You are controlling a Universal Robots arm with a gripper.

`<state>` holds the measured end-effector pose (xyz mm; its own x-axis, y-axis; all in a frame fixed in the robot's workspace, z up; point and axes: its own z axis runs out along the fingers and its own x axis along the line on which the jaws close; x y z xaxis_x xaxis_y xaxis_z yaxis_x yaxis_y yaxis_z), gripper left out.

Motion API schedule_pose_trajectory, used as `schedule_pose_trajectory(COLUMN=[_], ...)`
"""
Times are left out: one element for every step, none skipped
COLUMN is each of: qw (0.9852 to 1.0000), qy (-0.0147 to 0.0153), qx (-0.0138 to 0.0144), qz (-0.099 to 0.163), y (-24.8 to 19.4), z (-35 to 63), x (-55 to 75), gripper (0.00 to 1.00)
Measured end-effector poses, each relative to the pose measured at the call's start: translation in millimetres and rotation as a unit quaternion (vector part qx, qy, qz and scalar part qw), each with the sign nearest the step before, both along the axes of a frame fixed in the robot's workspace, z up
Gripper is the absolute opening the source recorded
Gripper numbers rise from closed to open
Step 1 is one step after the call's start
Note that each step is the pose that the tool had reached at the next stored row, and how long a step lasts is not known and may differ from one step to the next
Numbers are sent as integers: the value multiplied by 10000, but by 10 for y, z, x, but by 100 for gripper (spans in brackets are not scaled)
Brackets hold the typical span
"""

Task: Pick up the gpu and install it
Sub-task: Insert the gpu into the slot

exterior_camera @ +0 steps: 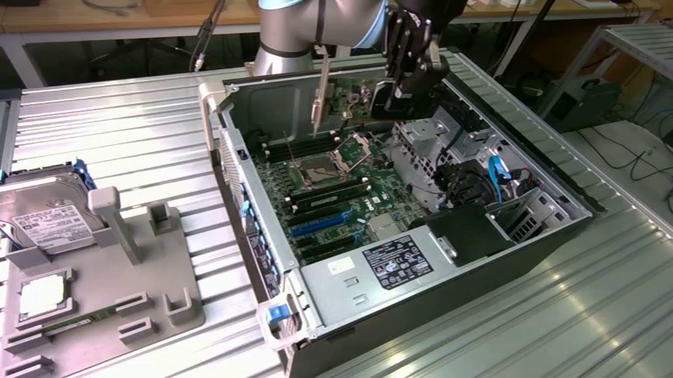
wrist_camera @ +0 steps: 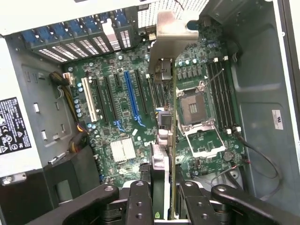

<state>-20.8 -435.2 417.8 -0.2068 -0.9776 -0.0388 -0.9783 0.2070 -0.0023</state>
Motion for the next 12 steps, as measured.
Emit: schedule_pose_trajectory(qw=[10000, 10000, 10000, 10000, 10000, 9999, 9999, 9998, 9997, 9996, 9995, 9993], qy=[0, 0, 0, -2, -1, -2, -1, -2, -2, -1, -2, -2], qx=[9, 11, 10, 14, 13, 14, 14, 15, 15, 16, 31, 44], qz=[34, 61, 64, 67, 80, 112, 151, 193, 249, 296, 330, 370], y=[0, 0, 0, 0, -1, 1, 1, 1, 1, 1, 0, 0], z=[-8, -16, -18, -26, -28, -39, -47, -50, -56, -60, -64, -69], x=[0, 0, 0, 0, 0, 0, 0, 0, 3, 7, 6, 6], gripper=[28, 28, 28, 28, 28, 28, 28, 28, 28, 28, 28, 28])
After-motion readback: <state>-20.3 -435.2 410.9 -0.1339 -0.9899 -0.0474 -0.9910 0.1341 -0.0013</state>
